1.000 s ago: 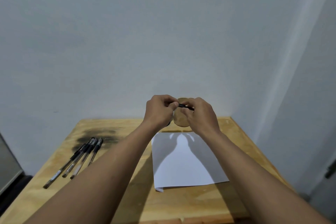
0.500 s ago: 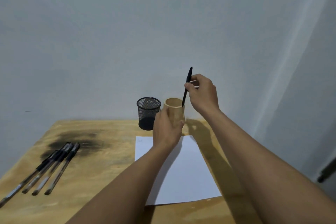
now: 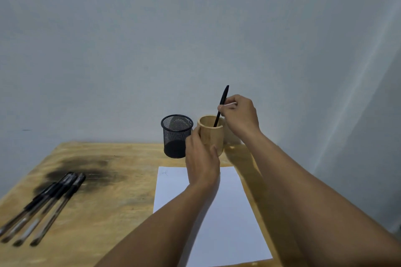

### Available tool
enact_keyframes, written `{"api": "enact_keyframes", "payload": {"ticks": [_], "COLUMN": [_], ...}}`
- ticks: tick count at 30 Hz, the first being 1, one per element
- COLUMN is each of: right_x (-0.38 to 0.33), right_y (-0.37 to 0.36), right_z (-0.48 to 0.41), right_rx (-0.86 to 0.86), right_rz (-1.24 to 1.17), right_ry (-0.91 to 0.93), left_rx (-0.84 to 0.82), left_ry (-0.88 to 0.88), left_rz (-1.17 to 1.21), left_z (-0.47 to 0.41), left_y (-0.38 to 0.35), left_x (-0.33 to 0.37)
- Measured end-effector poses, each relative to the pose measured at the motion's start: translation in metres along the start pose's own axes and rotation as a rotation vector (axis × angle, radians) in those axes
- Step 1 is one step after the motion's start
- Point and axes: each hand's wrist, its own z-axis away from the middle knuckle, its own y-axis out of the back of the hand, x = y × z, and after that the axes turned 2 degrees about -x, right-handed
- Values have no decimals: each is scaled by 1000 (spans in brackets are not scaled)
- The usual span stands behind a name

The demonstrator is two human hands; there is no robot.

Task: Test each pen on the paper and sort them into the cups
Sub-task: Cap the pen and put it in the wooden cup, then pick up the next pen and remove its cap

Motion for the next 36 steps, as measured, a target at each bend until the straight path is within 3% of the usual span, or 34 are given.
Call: {"api": "enact_keyframes", "payload": {"ticks": [7,22,28,36], "right_x": [15,-9,-38,-66], "right_y": [-5,19,1,-84], "right_z": [3,31,64,121], "right_rx": [-40,-49,-243,-570], "right_rz": [10,131,230,218], "right_ry": [-64,115,210,298], "left_rx": [68,52,40,242], "left_ry": [-2,48,51,132], "left_rz": [-18,-13,-177,-505], "left_z": [0,14,38,83], "left_y": [-8,16,97,220], "left_x": [1,13,13,-32]}}
